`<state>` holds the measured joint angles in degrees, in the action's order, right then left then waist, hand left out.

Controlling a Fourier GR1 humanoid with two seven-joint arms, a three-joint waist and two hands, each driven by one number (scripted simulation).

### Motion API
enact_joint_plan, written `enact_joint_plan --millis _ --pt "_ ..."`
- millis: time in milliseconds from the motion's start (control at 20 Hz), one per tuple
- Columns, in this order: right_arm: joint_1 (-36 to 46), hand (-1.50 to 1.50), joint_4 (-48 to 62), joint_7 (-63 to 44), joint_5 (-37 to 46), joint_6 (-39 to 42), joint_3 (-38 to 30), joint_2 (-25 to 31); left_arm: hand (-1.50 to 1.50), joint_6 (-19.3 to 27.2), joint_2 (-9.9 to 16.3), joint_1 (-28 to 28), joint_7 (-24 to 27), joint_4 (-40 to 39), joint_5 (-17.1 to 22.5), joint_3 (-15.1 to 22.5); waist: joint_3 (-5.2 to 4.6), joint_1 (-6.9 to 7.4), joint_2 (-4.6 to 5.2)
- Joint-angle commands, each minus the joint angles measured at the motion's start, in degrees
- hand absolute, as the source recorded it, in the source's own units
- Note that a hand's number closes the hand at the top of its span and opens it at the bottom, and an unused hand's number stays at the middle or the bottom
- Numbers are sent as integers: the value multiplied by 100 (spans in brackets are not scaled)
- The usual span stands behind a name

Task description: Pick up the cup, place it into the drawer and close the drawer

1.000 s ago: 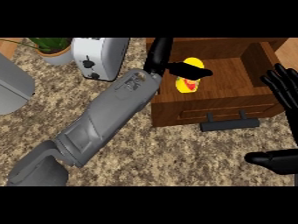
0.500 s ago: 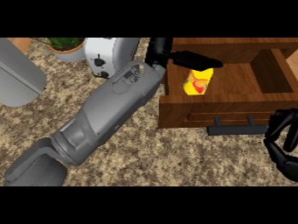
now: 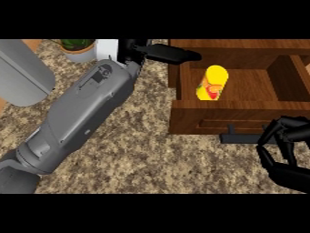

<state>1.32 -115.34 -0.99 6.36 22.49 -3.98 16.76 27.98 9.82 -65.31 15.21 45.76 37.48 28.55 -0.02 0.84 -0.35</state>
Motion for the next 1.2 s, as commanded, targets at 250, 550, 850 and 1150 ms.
enact_joint_plan --millis 250,550,850,1150 --pt "381 150 638 171 1701 -662 775 -238 -150 -459 1169 1510 -299 1745 104 -397 0 81 6" --pt "959 150 1911 558 3332 -1072 1505 21 -150 -588 1459 1872 -454 2120 166 -570 0 168 39" --pt "1372 150 3372 1040 4391 -1789 1826 29 -150 -815 1978 2913 -188 2807 142 -817 4 153 43" --pt "2655 150 5954 1810 4546 -2639 1408 -381 -150 -1252 2111 3521 -121 3152 222 -1043 10 160 91"
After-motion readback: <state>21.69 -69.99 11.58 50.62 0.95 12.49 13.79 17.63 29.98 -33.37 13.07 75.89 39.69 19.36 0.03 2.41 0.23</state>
